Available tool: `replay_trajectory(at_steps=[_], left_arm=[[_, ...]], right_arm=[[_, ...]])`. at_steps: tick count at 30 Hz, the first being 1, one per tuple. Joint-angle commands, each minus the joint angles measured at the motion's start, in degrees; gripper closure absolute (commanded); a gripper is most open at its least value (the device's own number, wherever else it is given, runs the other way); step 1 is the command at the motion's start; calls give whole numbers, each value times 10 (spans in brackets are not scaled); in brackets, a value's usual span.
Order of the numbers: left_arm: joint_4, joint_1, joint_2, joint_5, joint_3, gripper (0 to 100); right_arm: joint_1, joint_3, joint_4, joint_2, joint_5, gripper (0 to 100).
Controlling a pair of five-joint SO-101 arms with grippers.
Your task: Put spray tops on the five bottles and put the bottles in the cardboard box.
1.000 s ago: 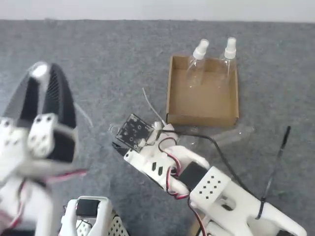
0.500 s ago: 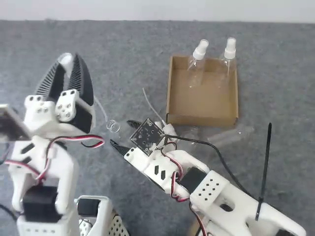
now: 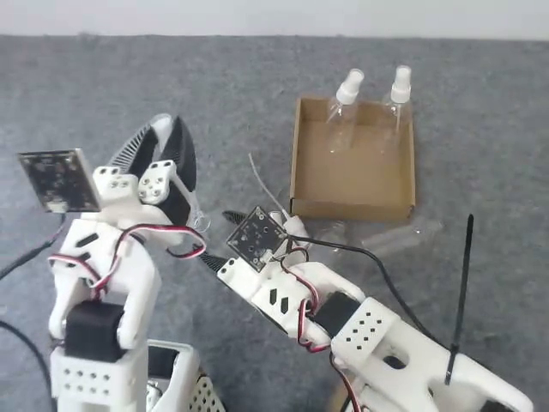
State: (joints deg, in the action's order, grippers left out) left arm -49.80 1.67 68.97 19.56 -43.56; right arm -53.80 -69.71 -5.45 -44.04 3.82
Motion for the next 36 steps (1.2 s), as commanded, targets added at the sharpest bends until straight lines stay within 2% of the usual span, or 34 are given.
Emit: replay_trajectory(at_steps=[1,5,9,11,18,21,24,27,32,36], left_arm=[[-39,3,5,3,7,989],[-50,9,5,-33,3,989],[-50,28,4,-61,-3,989],[-46,39,4,-70,-16,989],[19,60,4,-76,-98,988],[22,56,5,-76,-104,983],[14,55,6,-76,-103,900],[-16,55,6,-76,-78,825],[-54,48,2,-83,18,845],[-63,-7,-1,-93,65,862]], right_arm=[[16,7,10,0,-7,993],[64,-13,100,0,-11,993],[66,-36,165,0,-71,993],[66,-37,168,0,-92,993],[65,-37,166,0,-97,993],[66,-37,165,1,-96,993],[68,-37,168,4,-96,993],[69,-37,169,5,-96,993],[69,-37,169,6,-96,993],[69,-37,168,6,-96,993]])
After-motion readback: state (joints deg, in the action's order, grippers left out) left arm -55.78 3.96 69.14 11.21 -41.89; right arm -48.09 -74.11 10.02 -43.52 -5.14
